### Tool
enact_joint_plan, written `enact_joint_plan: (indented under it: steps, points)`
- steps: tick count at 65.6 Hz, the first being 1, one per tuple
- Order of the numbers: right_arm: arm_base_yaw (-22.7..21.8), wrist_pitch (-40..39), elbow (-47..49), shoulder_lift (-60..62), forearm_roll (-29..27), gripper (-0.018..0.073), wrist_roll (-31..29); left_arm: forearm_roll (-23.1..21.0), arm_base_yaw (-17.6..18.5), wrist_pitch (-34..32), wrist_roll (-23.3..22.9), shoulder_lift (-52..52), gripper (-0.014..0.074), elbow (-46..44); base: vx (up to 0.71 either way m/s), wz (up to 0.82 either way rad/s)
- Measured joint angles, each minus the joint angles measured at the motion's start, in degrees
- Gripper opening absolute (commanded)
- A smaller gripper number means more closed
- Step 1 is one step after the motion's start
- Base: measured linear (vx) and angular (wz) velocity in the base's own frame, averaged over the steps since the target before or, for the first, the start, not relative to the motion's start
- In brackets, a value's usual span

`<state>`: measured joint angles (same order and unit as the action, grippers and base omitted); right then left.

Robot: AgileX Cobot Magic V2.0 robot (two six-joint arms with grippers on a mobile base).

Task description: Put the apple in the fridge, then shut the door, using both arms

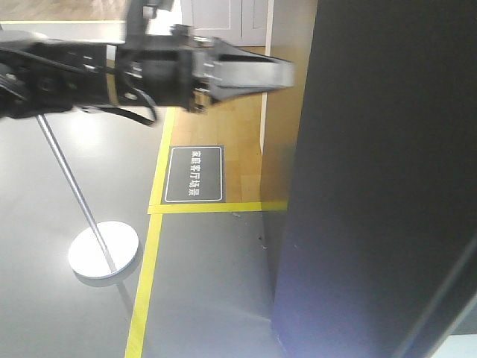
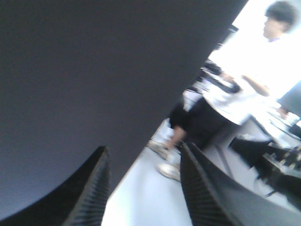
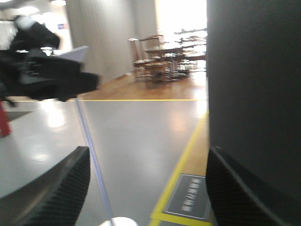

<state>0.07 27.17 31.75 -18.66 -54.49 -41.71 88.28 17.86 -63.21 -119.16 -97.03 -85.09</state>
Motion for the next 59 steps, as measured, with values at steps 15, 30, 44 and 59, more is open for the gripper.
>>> enact_joint_plan:
  steps: [15, 30, 44, 59]
  points:
    - [0.00, -7.52, 10.09, -16.34, 5.69, 0.0495, -0.13, 0.54, -8.76, 0.07, -0.07, 0.93, 0.0346, 0.00, 0.00, 0.00]
    - [0.00, -15.34, 20.16, -33.32, 6.61, 0.0495, -0.17, 0.61, -17.28, 1.05, -0.07, 2.70, 0.0346, 0.00, 0.00, 0.00]
    - [0.00, -24.56, 24.96, -45.71, 6.26, 0.0495, -0.17, 2.64, -23.86, 1.43, -0.07, 2.89, 0.0346, 0.00, 0.00, 0.00]
    - [0.00, -31.45, 29.04, -54.11, 4.61, 0.0495, -0.12, 5.64, -26.85, 2.52, -0.07, 2.89, 0.0346, 0.00, 0.00, 0.00]
